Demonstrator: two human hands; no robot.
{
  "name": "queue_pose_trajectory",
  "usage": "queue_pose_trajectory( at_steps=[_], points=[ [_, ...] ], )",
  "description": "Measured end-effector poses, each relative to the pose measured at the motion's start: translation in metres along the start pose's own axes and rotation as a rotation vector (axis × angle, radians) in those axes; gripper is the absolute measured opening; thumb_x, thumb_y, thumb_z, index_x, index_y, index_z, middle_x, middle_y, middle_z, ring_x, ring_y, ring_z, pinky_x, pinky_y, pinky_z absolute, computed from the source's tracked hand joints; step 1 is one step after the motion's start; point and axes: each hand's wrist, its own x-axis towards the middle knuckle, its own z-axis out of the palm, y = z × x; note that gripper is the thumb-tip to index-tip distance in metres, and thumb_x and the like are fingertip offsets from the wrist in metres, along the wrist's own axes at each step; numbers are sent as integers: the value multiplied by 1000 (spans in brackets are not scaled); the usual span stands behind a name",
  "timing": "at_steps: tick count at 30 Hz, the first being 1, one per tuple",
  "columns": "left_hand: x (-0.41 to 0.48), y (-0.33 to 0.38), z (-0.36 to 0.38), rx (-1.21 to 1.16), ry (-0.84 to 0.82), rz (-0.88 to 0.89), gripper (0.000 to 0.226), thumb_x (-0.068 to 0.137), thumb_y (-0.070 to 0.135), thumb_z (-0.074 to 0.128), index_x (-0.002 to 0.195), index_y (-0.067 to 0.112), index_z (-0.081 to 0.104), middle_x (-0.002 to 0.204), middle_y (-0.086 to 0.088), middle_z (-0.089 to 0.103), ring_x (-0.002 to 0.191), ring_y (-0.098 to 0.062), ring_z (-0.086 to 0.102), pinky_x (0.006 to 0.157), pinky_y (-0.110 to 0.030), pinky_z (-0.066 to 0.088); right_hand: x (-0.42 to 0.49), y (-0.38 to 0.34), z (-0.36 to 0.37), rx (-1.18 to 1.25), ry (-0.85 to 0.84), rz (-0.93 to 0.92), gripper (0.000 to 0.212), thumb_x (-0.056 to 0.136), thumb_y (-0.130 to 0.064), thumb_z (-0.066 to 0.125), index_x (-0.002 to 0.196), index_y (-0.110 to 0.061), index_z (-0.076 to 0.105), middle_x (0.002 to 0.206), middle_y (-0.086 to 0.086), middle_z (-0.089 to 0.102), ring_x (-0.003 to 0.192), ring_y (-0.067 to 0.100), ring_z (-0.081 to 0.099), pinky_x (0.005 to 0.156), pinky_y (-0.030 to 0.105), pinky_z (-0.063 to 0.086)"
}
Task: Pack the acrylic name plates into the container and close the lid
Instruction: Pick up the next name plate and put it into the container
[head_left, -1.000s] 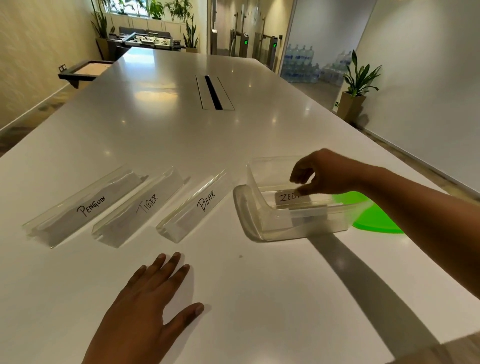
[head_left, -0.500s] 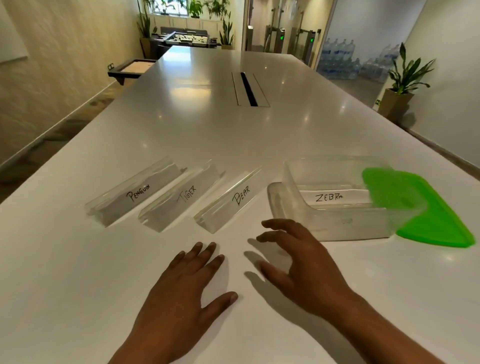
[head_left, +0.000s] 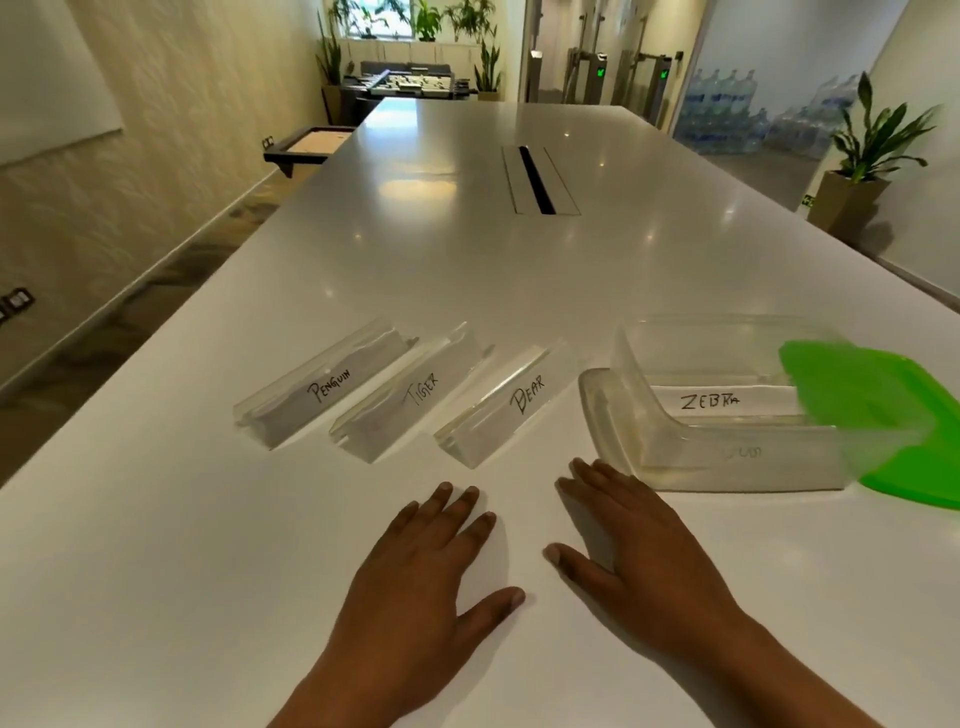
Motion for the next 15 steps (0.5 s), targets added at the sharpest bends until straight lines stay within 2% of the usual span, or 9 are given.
queue_pose_trajectory(
  at_steps=[2,5,7,9,11,13,15],
  points=[
    [2,-5,-4,-4,34,25,81,79,83,18,150,44,18,153,30,0,142,9,-11,113,-20,-6,1,1,0,-5,0,-8,73,81,-76,35,145,-39,33,155,-23,19,143,-6,7,112,16,5],
    [11,-18,-21,-68,171,-8,77,80,82,24,148,47,13,135,51,5,125,30,-16,105,-9,3,1,3,-1,-18,-23,-25,75,79,-78,34,143,-40,34,153,-24,18,142,-7,7,113,18,7],
    [21,-33,-35,-112,304,-46,72,82,80,28,145,45,28,133,47,19,123,32,-2,105,-12,11,2,4,1,-31,-16,-28,78,75,-79,36,140,-37,41,151,-19,28,141,-2,18,112,24,16],
    [35,-50,-51,-89,426,-62,63,86,72,38,138,37,47,135,29,43,128,17,25,105,-18,25,4,6,2,-35,14,-40,79,75,-79,39,129,-26,59,142,-6,50,134,13,40,103,35,34],
    [47,-75,-69,-67,542,-117,51,89,58,50,130,29,58,132,10,59,126,-7,48,102,-24,33,11,5,2,-100,81,-81,82,78,-80,34,117,-17,69,129,3,63,121,27,56,93,43,43],
    [58,-99,-82,-31,591,-173,42,90,46,57,125,24,61,127,2,65,120,-17,56,98,-26,36,18,6,6,-157,110,-90,85,79,-81,31,110,-14,73,121,7,68,111,32,63,89,44,45],
    [66,-120,-87,-13,592,-226,38,90,41,61,123,22,63,120,1,67,111,-19,61,93,-26,41,23,9,10,-170,116,-79,89,78,-82,29,105,-12,74,116,9,70,105,35,66,88,36,48]
  ],
)
